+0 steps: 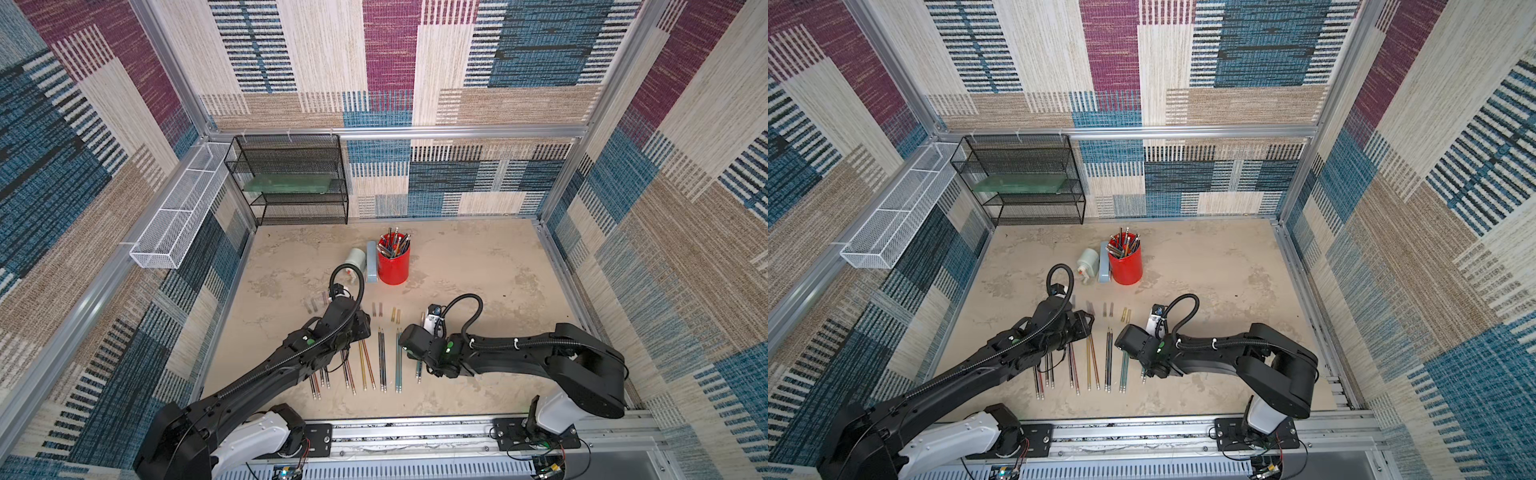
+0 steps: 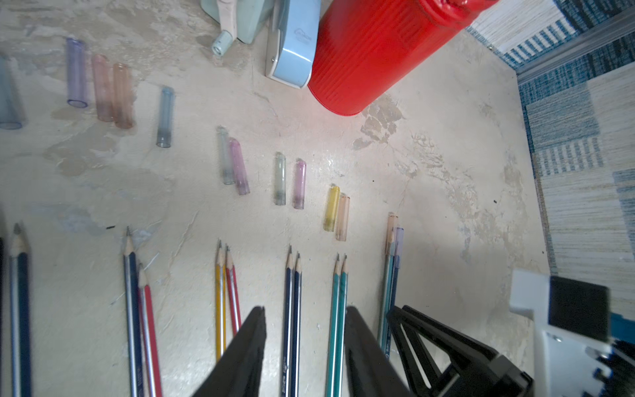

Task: Remove the protective cover of the pencils
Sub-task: Pick up the pencil from the center of the board.

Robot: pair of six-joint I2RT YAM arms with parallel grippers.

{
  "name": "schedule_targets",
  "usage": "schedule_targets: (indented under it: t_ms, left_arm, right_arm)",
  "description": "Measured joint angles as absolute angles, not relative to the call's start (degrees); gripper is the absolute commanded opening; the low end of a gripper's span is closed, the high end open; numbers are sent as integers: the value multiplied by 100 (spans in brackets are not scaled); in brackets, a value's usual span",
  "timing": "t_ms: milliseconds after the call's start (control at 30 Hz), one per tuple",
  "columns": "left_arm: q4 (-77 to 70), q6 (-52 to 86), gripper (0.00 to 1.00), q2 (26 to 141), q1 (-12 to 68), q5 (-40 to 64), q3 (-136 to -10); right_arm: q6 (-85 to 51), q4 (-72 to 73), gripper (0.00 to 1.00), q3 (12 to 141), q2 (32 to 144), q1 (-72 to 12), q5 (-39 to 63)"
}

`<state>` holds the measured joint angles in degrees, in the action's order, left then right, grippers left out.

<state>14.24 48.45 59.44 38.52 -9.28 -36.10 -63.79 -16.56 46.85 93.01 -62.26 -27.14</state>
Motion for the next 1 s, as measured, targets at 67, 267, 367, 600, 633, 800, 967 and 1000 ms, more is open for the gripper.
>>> schedule_targets:
  t_ms: [67,267,367,600,633,800,967,1000]
  left_arm:
    - [1332,4895,45,5758,3811,-1002,-3472]
    - [1267,4958,45,5487,3730,-1031,-3304]
    - [1262,4978,45,5461,3699,-1028,-3277]
    - [1225,5000,45,5459,3636,-1015,-3240]
    - [1223,5000,45,5457,3621,-1013,-3240]
    - [1184,5006,45,5452,3601,-1009,-3208]
    - [1111,5028,45,5450,3570,-965,-3199]
    - [1092,5037,45,5450,3557,-961,-3192]
  right_arm:
    - [-6379,-1715,27,4748,9389,-6224,-2714]
    - [-6381,-1811,27,4888,9585,-6217,-2716]
    - [-6386,-1885,27,4967,9677,-6215,-2718]
    - [-6401,-2045,27,5133,9900,-6217,-2751]
    - [-6401,-2043,27,5159,9924,-6217,-2762]
    - [-6399,-2038,27,5271,10051,-6224,-2816]
    - [-6379,-2034,27,5347,10145,-6228,-2891]
    - [-6379,-2034,26,5363,10158,-6228,-2897]
